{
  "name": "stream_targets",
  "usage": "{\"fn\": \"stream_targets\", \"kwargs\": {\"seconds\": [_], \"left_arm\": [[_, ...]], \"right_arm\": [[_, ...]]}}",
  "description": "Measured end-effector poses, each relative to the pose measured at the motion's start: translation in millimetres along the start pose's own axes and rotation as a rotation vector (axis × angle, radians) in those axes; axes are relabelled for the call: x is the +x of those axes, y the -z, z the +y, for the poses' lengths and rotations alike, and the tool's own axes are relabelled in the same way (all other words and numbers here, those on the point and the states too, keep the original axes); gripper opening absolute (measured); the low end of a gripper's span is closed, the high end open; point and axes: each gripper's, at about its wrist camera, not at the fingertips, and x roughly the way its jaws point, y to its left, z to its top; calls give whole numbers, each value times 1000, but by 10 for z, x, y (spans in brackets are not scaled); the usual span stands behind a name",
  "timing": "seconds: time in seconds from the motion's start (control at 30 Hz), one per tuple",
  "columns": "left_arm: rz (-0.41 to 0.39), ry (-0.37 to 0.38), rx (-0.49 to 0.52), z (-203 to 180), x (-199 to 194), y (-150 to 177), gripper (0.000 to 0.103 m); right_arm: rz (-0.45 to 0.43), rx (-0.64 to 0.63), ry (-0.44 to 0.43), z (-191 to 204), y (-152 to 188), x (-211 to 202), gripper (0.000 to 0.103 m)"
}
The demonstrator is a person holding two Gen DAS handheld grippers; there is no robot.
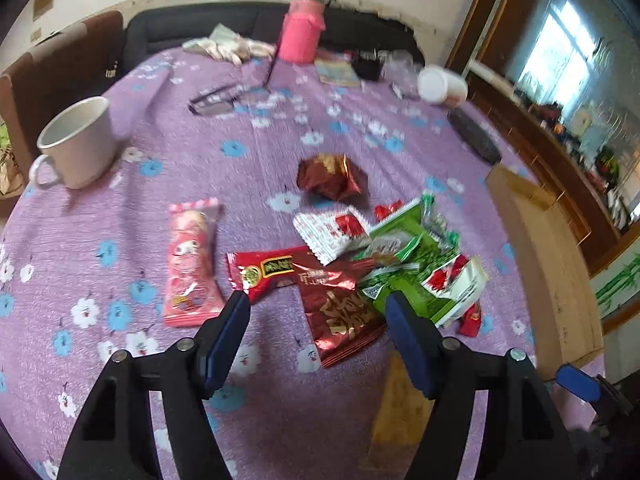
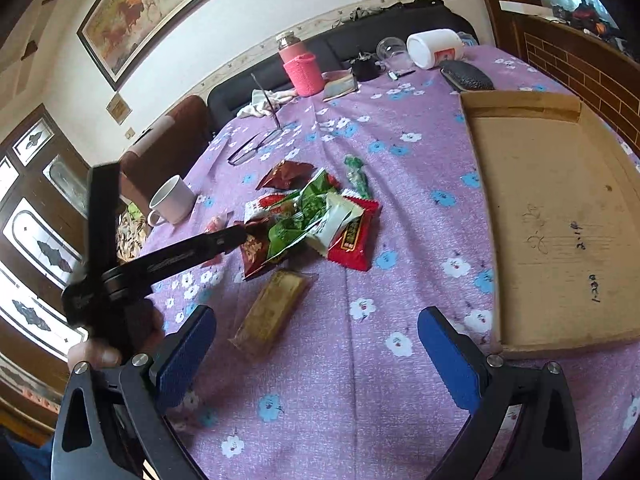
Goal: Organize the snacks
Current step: 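Grasp the dark red pouch with the left gripper while the right gripper grasps the clear-wrapped biscuit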
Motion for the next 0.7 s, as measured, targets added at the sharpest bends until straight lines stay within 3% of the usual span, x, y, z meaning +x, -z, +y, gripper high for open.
{"fn": "stream_targets", "kwargs": {"seconds": [0.1, 0.2, 0.33, 0.5, 0.63, 0.7], "left_arm": [[44, 2, 10, -51, 203, 4, 46], [19, -40, 46, -121, 280, -8, 45], [-3, -5, 40, -76, 255, 11, 27], [-81, 21, 35, 17, -1, 16, 27], [-171, -7, 26, 75, -197, -13, 27], [-211, -26, 6, 151, -279, -34, 27]], "right_arm": [[-2, -15, -1, 50, 18, -10, 102], [2, -28, 3, 86, 43, -7, 102], [34, -40, 11, 162, 69, 84, 102], [129, -110, 19, 396, 97, 367, 102], [164, -175, 61, 626, 88, 594, 102], [177, -202, 122, 716, 69, 731, 99]]}}
